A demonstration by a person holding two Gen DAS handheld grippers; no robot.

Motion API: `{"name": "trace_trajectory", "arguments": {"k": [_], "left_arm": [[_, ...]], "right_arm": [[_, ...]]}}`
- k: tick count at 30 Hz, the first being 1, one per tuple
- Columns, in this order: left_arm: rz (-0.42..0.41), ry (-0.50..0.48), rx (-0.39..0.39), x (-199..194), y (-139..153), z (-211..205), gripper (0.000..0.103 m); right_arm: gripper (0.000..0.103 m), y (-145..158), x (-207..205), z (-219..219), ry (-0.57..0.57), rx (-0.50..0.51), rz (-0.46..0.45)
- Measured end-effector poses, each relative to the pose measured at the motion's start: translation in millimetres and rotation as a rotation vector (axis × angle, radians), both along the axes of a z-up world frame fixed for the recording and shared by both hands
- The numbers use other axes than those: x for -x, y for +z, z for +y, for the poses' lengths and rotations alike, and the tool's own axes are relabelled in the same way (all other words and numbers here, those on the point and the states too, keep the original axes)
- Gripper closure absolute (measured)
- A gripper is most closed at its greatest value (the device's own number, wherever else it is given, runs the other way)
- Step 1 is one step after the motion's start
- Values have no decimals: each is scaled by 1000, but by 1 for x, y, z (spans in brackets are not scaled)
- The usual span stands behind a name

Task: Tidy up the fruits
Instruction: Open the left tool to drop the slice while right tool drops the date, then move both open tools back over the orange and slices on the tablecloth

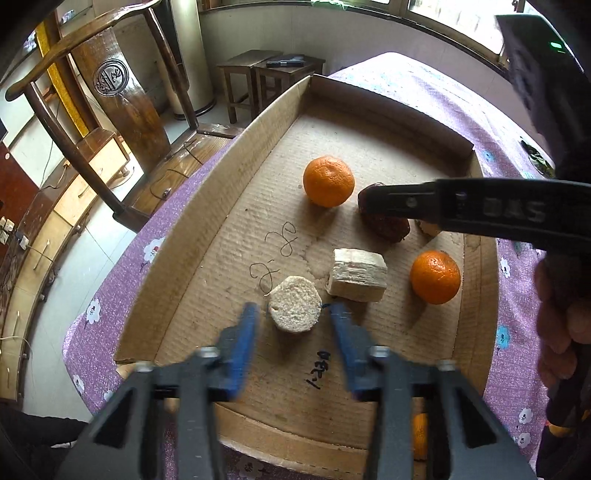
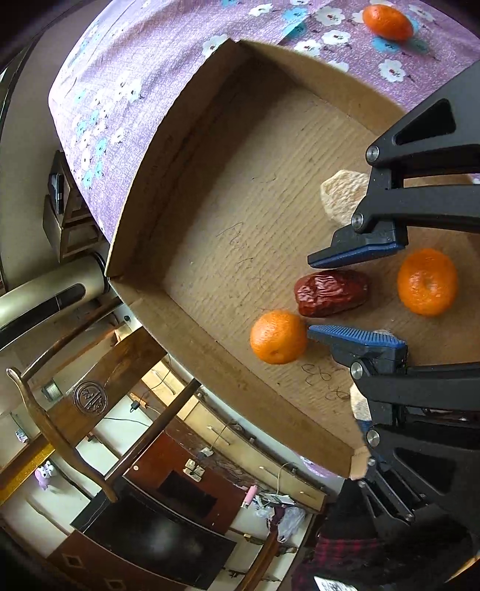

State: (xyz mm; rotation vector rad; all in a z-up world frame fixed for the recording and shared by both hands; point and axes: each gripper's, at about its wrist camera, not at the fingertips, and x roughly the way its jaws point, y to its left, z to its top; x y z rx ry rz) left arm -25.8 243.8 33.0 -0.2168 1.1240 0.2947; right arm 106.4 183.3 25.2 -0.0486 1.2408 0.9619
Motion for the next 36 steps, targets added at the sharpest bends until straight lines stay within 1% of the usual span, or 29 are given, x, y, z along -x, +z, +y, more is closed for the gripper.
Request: {"name": "trace_trajectory", "arguments": {"k": [1, 2, 4, 5, 7, 8, 9, 10, 11, 12, 18, 28, 34, 36], "left_arm": [[-4, 2, -2, 1, 1, 0, 48], [-7, 2, -6, 1, 2, -1, 47], [-8, 0, -29, 2, 6, -2, 38], [-12, 2, -41, 2, 9, -4, 29], [-32, 4, -62, 3, 16, -5, 27], [-37, 2, -71, 2, 19, -7, 25], [-41, 1, -81, 1, 23, -9, 19], [-49, 0, -86, 0, 26, -11, 17], [-59, -3, -89, -2, 30, -13, 16], [-68, -12, -92, -4, 34, -18, 16], [-95, -85, -92, -15, 49, -49, 16], [-111, -236, -73, -34, 56, -118, 16], [-109, -315, -69, -43, 55, -155, 16], [-104, -338, -67, -46, 54, -166, 16]], "right_arm": [[65, 4, 2, -4, -12, -12, -2], [61, 7, 3, -9, -17, -23, -5], [59, 16, 9, -20, -23, -29, -22], [58, 20, 11, -26, -29, -25, -33], [57, 29, 15, -41, -52, -30, -55], [56, 33, 17, -48, -66, -33, -62], [52, 37, 18, -57, -84, -33, -71], [49, 41, 20, -68, -108, -29, -84], [43, 44, 22, -77, -126, -26, -91], [43, 46, 23, -85, -145, -22, -96], [43, 52, 26, -138, -245, 25, -102], [41, 54, 37, -227, -410, 85, -103], [37, 50, 42, -274, -518, 128, -104], [34, 49, 43, -286, -544, 139, -103]]}}
